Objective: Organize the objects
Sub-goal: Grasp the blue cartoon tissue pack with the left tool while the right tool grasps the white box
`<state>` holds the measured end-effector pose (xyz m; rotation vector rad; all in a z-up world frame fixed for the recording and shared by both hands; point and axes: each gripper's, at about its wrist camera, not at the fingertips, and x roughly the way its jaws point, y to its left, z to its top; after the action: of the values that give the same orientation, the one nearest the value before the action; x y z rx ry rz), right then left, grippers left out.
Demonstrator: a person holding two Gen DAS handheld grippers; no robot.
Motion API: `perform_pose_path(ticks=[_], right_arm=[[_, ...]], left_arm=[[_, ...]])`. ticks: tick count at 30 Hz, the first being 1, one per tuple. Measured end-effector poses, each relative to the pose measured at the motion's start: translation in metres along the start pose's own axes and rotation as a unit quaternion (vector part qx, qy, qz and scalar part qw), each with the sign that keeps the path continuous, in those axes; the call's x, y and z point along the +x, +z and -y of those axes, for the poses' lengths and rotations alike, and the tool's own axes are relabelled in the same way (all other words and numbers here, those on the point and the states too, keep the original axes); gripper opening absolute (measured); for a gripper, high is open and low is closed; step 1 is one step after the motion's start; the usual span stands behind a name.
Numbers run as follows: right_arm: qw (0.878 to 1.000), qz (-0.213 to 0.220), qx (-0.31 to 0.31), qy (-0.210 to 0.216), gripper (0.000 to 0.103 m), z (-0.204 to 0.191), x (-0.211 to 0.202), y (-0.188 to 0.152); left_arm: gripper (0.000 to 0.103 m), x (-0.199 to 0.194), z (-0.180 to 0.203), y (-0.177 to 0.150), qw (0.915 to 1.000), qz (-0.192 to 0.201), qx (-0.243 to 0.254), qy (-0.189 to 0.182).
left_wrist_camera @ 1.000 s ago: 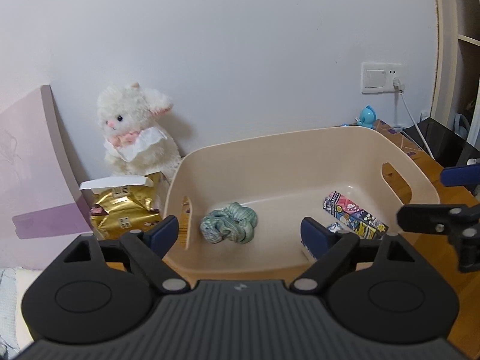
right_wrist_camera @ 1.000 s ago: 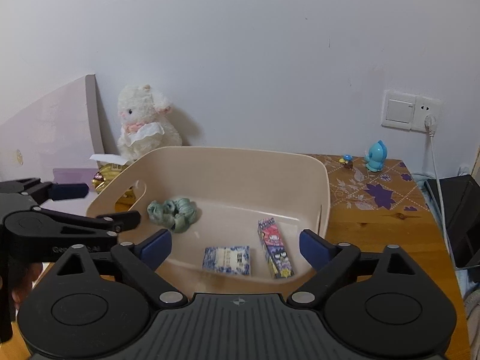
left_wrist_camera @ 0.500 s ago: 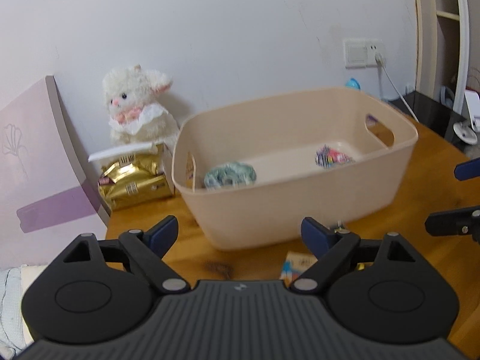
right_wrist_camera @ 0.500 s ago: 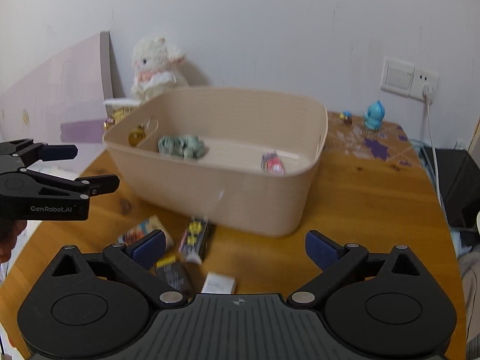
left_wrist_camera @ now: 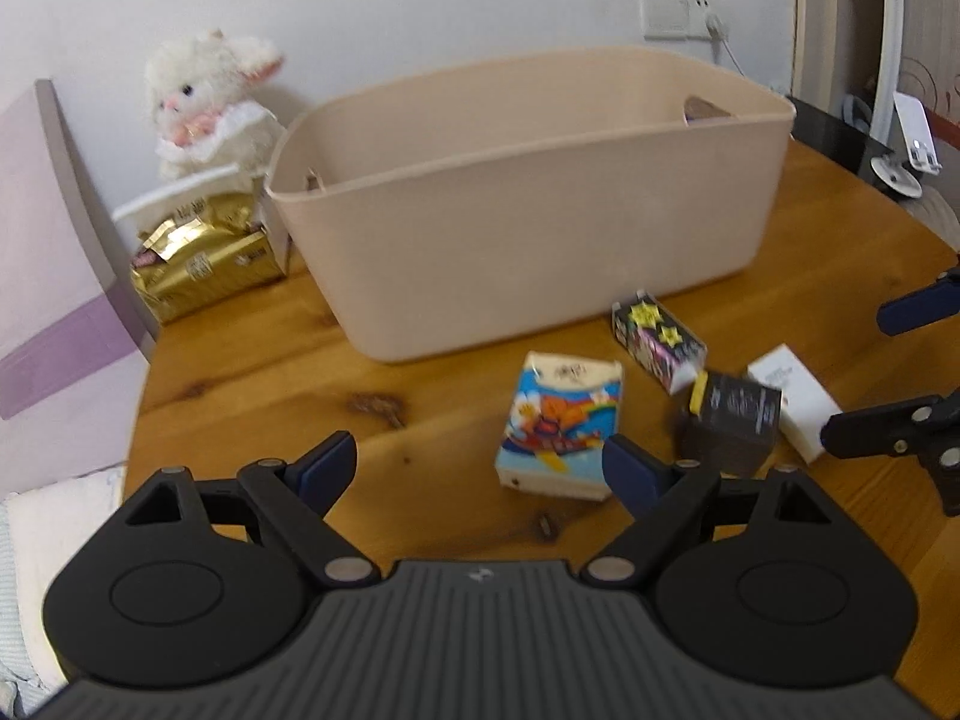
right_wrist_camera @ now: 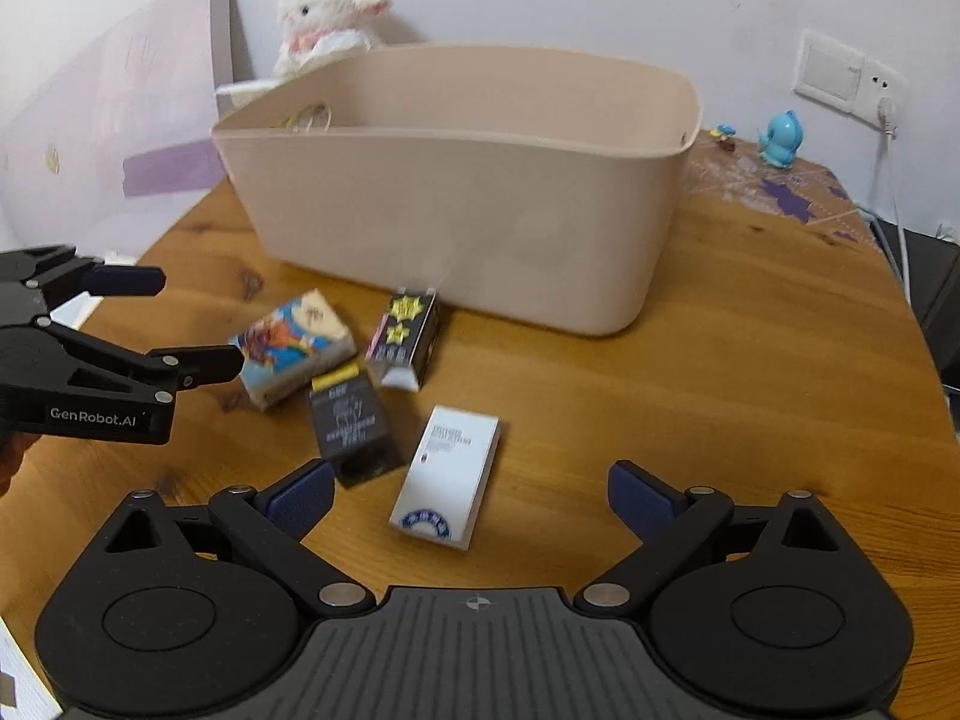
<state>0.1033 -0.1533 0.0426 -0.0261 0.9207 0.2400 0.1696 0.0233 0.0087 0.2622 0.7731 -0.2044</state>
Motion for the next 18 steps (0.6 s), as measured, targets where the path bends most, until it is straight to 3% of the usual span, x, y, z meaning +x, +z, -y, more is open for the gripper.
perform_pose_path(ticks=[5, 9, 12, 14, 15, 18], right_arm=[[1.0, -0.019, -0.004, -0.003, 0.09, -0.003, 0.016, -0.006], [1.0, -0.022, -0.004, -0.008, 0.078, -0.004, 0.024, -0.009], [1.0, -0.013, -0.01, -0.014, 0.053, -0.007, 0.024, -0.009], [1.0, -0.008, -0.014, -0.021, 0.037, -0.008, 0.023, -0.008], [1.0, -0.007, -0.015, -0.023, 0.028, -0.008, 0.023, -0.008], [1.0, -0.007, -0.019, -0.02, 0.028, -0.009, 0.023, -0.008]], left_arm=[[0.09, 0.013, 0.003, -0.006, 0.9997, -0.014, -0.004, -0.019], [0.087, 0.023, 0.008, -0.007, 0.9996, -0.017, 0.004, -0.023], [0.069, 0.027, 0.011, -0.008, 0.9995, -0.014, 0.01, -0.028], [0.051, 0.028, 0.01, -0.007, 0.9991, -0.011, 0.002, -0.041], [0.051, 0.028, 0.01, -0.007, 0.9989, -0.01, -0.001, -0.045], [0.049, 0.028, 0.012, -0.007, 0.9991, -0.007, 0.006, -0.041]])
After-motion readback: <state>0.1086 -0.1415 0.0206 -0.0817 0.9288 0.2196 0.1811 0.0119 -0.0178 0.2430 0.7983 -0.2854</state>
